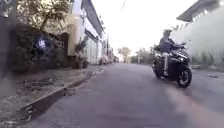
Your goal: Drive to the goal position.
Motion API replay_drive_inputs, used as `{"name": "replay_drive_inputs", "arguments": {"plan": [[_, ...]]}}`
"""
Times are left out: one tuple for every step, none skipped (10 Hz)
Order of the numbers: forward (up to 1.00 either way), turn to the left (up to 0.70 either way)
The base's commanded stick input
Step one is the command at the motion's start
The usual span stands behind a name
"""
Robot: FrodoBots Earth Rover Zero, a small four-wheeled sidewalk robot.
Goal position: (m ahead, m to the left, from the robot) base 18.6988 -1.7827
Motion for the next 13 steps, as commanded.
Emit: {"name": "replay_drive_inputs", "arguments": {"plan": [[1.00,0.00],[1.00,0.00],[1.00,0.00],[1.00,0.00],[1.00,0.00],[1.00,0.00],[1.00,-0.14],[1.00,-0.29],[1.00,-0.40],[1.00,-0.40],[1.00,-0.32],[1.00,-0.24],[1.00,-0.16]]}}
